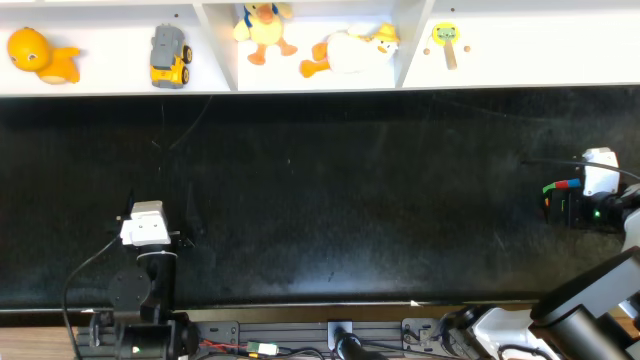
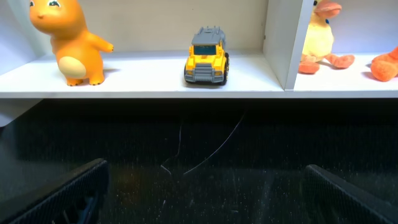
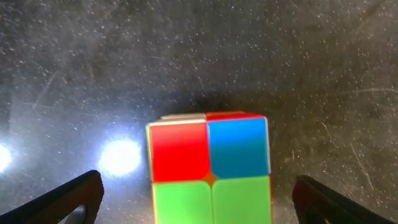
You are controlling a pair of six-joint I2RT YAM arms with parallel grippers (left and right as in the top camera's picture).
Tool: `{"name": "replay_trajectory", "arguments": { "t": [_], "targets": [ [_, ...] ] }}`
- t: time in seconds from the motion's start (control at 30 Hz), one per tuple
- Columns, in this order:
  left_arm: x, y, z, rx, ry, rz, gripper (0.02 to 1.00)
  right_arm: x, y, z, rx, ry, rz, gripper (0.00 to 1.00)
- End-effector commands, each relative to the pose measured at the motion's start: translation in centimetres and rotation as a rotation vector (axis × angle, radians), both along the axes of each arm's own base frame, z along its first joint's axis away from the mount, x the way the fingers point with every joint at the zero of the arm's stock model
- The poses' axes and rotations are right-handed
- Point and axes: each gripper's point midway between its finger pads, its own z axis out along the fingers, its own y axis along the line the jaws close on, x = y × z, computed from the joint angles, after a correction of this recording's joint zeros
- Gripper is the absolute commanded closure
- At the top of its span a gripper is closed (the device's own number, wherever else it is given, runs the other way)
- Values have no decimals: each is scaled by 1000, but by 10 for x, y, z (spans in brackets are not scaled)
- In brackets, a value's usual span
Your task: Store Toys
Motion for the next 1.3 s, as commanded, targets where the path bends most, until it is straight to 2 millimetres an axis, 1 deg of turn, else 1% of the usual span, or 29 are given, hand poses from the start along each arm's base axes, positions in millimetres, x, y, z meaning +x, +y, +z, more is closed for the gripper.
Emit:
{"name": "replay_trajectory", "arguments": {
  "t": [0.03,0.1,0.17,0.27,0.43,0.47,0.6,0.63,0.67,0.77,0.93,1.03,1.17,1.2,1.23,1.27,1.3],
  "targets": [
    [0,-1,1,15,-4,-6,20,-6,-4,-3,-26,38,-7,18],
    [0,-1,1,15,-4,-6,20,-7,-5,-4,-27,44,-9,20],
    [0,-1,1,15,-4,-6,20,-6,-5,-4,-26,44,-13,45],
    [0,-1,1,15,-4,-6,20,-6,-5,-4,-25,44,-15,143],
    [0,-1,1,15,-4,-6,20,-7,-5,-4,-25,44,-16,244],
    [0,-1,1,15,-4,-6,20,-6,-5,-4,-22,44,-23,312],
    [0,-1,1,15,-4,-6,20,-6,-5,-4,-15,44,-41,432],
    [0,-1,1,15,-4,-6,20,-6,-5,-3,-15,44,-41,457],
    [0,-1,1,15,-4,-6,20,-6,-5,-3,-15,43,-41,454],
    [0,-1,1,15,-4,-6,20,-6,-5,-3,-18,41,-40,544],
    [0,-1,1,15,-4,-6,20,-4,-5,-3,-19,36,-37,535],
    [0,-1,1,15,-4,-6,20,3,1,0,-22,29,-21,553],
    [0,-1,1,15,-4,-6,20,16,4,12,-34,0,-15,557],
    [0,-1,1,15,-4,-6,20,20,5,16,-38,-11,-13,560],
    [0,-1,1,15,-4,-6,20,28,6,24,-52,-28,-3,573],
    [0,-1,1,15,-4,-6,20,33,7,29,-60,-39,3,564],
    [0,-1,1,15,-4,-6,20,36,7,32,-66,-45,8,566]
  ]
}}
